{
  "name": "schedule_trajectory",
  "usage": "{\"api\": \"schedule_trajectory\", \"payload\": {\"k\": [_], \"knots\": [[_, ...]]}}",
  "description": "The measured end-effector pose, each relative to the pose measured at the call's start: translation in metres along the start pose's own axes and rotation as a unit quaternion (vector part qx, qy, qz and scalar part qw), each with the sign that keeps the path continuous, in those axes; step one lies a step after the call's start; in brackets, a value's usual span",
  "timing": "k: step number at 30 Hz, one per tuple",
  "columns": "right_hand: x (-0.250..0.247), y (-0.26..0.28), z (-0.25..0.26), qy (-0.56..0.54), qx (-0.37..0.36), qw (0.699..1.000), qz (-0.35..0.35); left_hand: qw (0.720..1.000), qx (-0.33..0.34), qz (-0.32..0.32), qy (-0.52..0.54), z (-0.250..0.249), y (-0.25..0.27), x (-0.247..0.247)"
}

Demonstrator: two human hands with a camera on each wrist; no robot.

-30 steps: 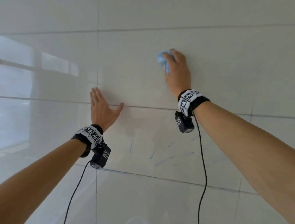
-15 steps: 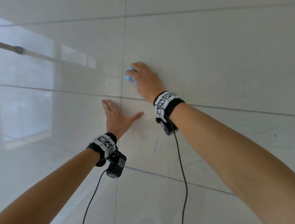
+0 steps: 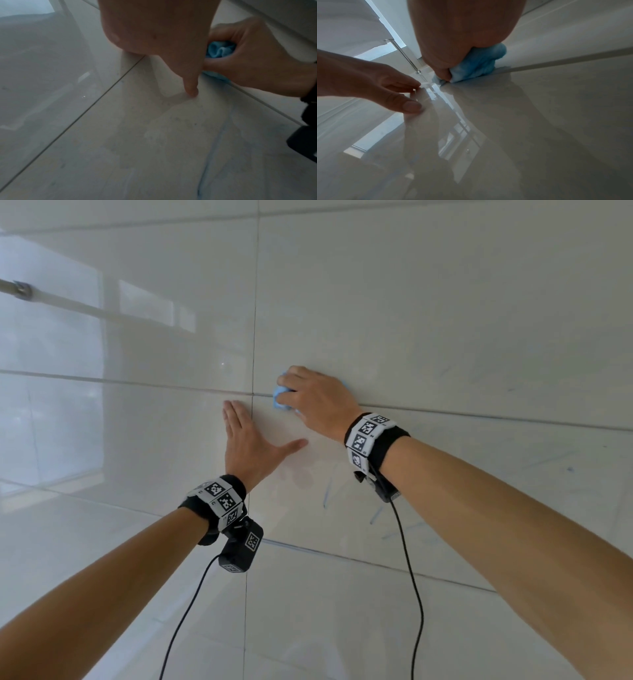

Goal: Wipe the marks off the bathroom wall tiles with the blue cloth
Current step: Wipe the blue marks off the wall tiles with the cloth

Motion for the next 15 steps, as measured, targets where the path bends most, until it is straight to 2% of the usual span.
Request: {"api": "schedule_trajectory", "payload": {"k": [4,7,11,13,15], "knots": [[-0.03,0.053,-0.026,0.001,-0.029,0.999,-0.04,1.0,-0.002,-0.004,0.006,-0.02,0.006,0.005],[-0.051,0.091,-0.052,0.012,-0.01,0.999,-0.047,1.0,0.014,-0.011,0.006,-0.038,0.012,0.008],[-0.08,0.109,-0.078,0.044,-0.002,0.997,-0.067,0.998,0.054,-0.018,-0.004,-0.069,0.015,0.01],[-0.106,0.1,-0.095,0.047,0.033,0.992,-0.112,0.998,0.066,-0.018,-0.006,-0.086,0.011,0.009],[-0.142,0.082,-0.117,0.05,0.092,0.975,-0.196,0.997,0.068,-0.02,-0.005,-0.099,0.006,0.007]]}}
Point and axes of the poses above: each hand's wrist, its own y-axis away from the middle knuckle, its own x-axis out of the palm, z = x × y, the point moved 3 cm from there along -y, towards the middle knuckle, and after that the axes turned 5 degrees about -y, right-handed, at the moved point
